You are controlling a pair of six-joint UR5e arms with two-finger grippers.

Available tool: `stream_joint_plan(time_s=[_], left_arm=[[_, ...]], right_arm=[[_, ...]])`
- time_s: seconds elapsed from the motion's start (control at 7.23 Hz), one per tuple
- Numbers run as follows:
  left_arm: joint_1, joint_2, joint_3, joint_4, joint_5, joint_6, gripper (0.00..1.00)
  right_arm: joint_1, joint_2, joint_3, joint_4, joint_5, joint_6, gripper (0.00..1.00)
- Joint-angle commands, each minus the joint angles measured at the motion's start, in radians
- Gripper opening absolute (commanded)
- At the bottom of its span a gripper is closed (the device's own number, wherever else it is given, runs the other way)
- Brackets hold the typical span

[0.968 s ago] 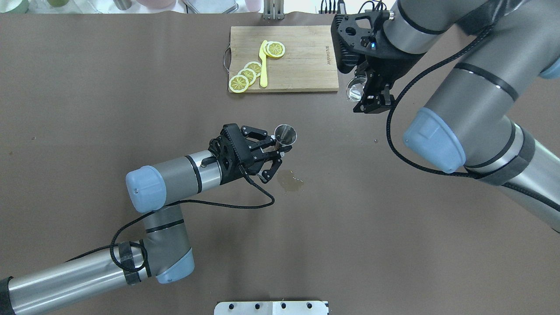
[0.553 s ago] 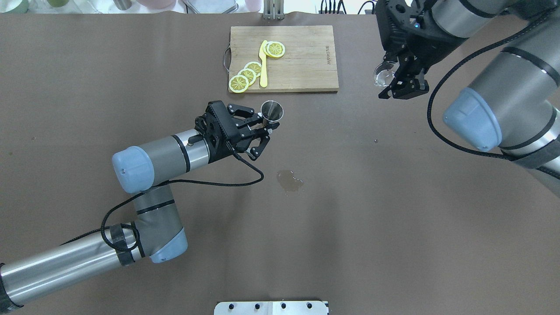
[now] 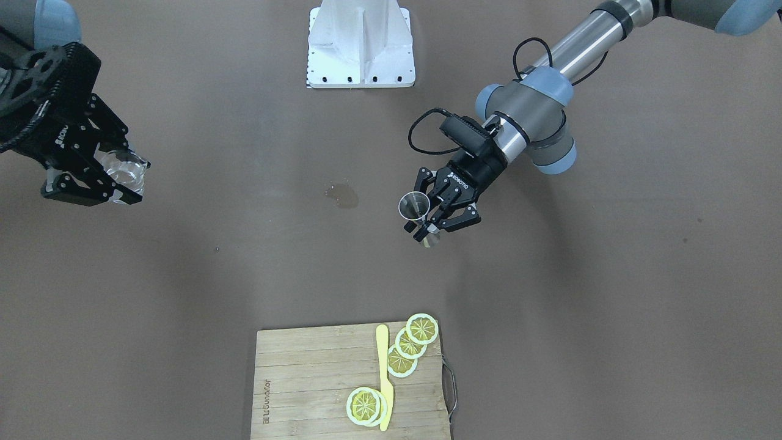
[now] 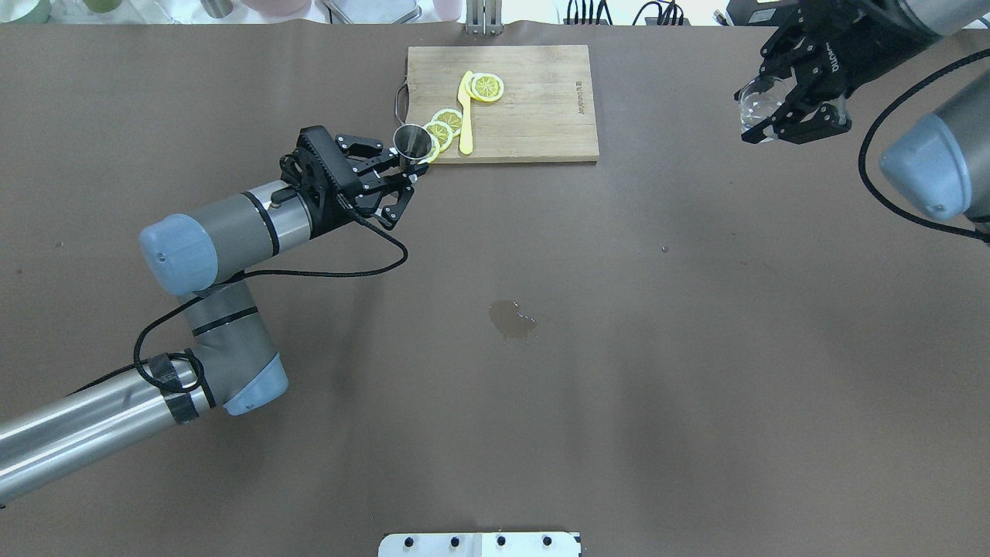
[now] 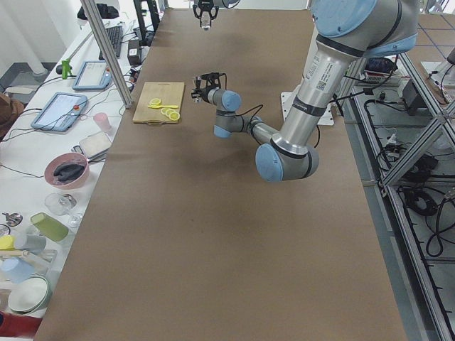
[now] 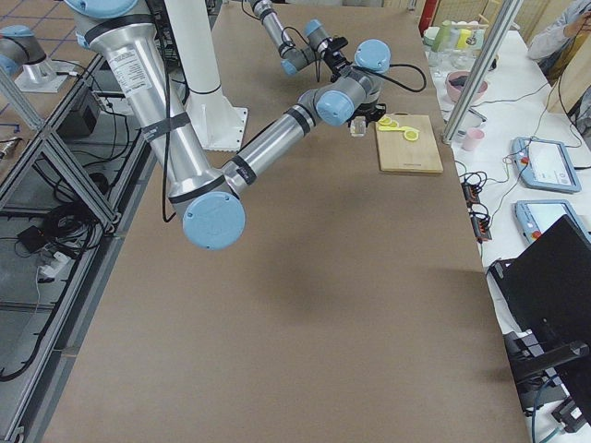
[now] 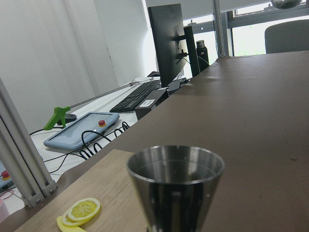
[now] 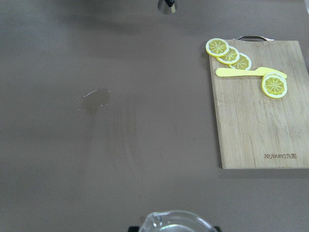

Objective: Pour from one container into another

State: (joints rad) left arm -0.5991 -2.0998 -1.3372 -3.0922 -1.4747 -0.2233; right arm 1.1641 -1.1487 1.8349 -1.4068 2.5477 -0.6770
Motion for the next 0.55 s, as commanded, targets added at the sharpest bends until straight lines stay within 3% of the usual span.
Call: stream_joint_plan(time_s=[0.0,0.28,0.41], left_arm=[[-0.030,0.085,0.007,-0.132,0.001,-0.007,0.00],[-0.065,0.191,0.000,-0.231,0.007,-0.007,0.00],[-0.023,0.217,0.012,-0.293,0.151,-0.010,0.00]], right_arm=[[0.083,-0.029,-0.116,0.164,0.104,0.004,0.00],[0.133,-0.055,-0.186,0.264,0.173,0.004,0.00],[0.161,-0.057,-0.221,0.291,0.213,0.004,0.00]])
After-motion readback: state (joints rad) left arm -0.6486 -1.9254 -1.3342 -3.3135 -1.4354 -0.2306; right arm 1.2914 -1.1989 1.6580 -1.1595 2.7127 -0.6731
